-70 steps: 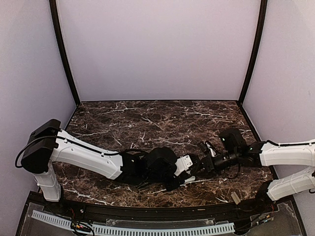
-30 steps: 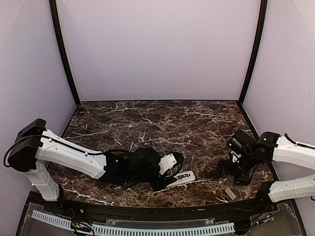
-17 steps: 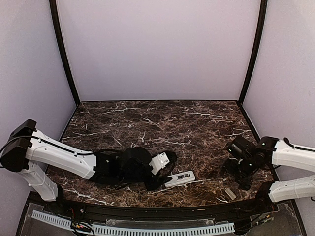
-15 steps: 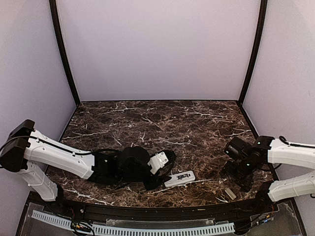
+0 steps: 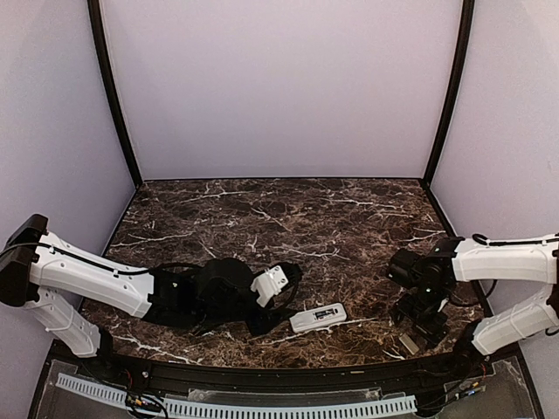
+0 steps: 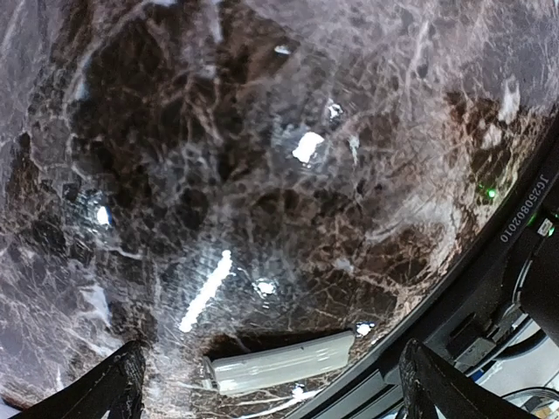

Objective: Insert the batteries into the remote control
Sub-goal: Move the right arm with the battery cover to the center of the board.

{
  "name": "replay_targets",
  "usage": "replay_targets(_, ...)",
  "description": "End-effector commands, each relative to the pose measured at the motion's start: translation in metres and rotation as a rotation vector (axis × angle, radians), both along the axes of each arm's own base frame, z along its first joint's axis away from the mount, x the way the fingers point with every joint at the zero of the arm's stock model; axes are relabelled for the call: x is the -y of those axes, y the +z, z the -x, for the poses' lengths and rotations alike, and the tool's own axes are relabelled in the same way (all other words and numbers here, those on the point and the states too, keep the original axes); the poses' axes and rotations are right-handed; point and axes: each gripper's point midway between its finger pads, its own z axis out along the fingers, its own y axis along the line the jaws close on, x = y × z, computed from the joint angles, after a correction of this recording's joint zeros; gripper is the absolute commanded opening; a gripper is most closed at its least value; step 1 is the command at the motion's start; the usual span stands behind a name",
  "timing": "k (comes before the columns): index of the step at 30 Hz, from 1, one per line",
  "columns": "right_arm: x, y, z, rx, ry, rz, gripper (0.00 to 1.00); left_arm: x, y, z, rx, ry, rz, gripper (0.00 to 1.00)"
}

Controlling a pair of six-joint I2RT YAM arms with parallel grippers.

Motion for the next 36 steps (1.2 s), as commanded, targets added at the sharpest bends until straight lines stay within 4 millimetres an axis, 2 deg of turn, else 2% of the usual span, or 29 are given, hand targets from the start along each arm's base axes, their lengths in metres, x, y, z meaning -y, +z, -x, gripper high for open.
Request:
replay_targets(1,-0.004,0.000,-0.004,0.071,-0.049,-0.010,0.99,-0.006,0.002,-0.002,0.028,0.003,-0.009,0.56)
replay_targets(8,-0.010,-0.030,0.016,0.048,-0.166,0.030,0.99,-0.006,0.004,-0.003,0.040,0.003,-0.017,0.57)
replay_targets(11,-0.005,-0.032,0.012,0.092,-0.178,0.087,0.99,-0.010,0.003,-0.005,0.044,0.014,-0.026,0.57)
replay_targets(17,-0.006,-0.025,-0.028,0.273,-0.104,0.135,0.99,-0.012,0.006,-0.007,0.057,0.025,-0.030,0.58)
replay_targets(19,-0.012,-0.023,-0.050,0.392,-0.084,0.107,0.98,-0.013,0.007,-0.008,0.059,0.033,-0.034,0.58)
replay_targets(21,-0.031,-0.020,-0.075,0.531,-0.041,0.001,0.98,-0.014,0.007,-0.008,0.061,0.033,-0.039,0.58)
replay_targets(24,-0.058,-0.010,-0.106,0.687,0.007,-0.115,0.99,-0.015,0.004,-0.009,0.066,0.033,-0.054,0.59)
replay_targets(30,-0.105,0.025,-0.158,0.821,0.223,-0.189,0.99,-0.015,0.002,-0.010,0.060,0.041,-0.070,0.59)
replay_targets(33,-0.122,0.054,-0.181,0.880,0.329,-0.218,0.99,-0.017,0.002,-0.010,0.063,0.049,-0.070,0.59)
replay_targets(36,-0.135,0.095,-0.197,0.944,0.498,-0.203,0.99,-0.020,0.001,-0.010,0.060,0.049,-0.071,0.59)
